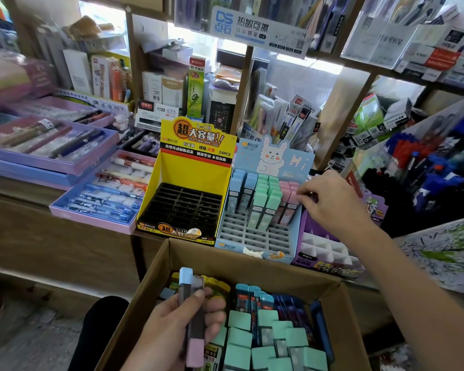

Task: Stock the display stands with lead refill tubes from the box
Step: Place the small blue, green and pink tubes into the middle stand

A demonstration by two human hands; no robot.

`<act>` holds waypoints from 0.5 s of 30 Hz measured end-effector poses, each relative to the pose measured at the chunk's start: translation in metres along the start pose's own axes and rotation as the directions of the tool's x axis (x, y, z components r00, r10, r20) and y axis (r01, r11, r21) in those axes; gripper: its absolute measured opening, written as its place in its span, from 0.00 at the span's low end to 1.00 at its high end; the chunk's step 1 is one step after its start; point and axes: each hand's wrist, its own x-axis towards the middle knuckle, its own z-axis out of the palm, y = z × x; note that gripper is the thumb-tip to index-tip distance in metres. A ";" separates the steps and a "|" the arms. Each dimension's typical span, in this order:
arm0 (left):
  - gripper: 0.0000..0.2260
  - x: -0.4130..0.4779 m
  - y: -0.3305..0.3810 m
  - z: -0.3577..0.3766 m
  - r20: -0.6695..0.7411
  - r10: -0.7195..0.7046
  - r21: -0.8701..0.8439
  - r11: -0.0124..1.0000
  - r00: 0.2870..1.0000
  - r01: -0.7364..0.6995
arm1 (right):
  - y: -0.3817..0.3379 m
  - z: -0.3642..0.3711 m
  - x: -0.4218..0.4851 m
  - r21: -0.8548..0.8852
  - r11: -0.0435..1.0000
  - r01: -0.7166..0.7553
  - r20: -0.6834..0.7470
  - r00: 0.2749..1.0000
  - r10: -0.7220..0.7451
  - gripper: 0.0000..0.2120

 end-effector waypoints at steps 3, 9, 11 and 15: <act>0.11 -0.001 0.000 0.001 -0.009 0.018 0.021 1.000 1.000 -0.018 | -0.003 -0.003 -0.002 -0.047 0.998 0.034 -0.019 0.999 -0.035 0.05; 0.17 0.002 -0.003 -0.001 -0.004 0.061 0.096 0.994 0.998 -0.060 | -0.028 -0.002 -0.036 0.320 0.947 0.030 -0.177 0.984 0.029 0.02; 0.19 0.003 -0.004 -0.002 0.005 0.068 0.114 0.991 0.998 -0.068 | -0.044 0.005 -0.059 0.524 0.851 -0.044 -0.070 0.993 0.094 0.05; 0.20 0.007 -0.007 -0.006 0.009 0.034 0.088 0.996 0.999 -0.034 | -0.073 0.031 -0.102 0.685 0.701 -0.199 0.207 0.975 0.076 0.08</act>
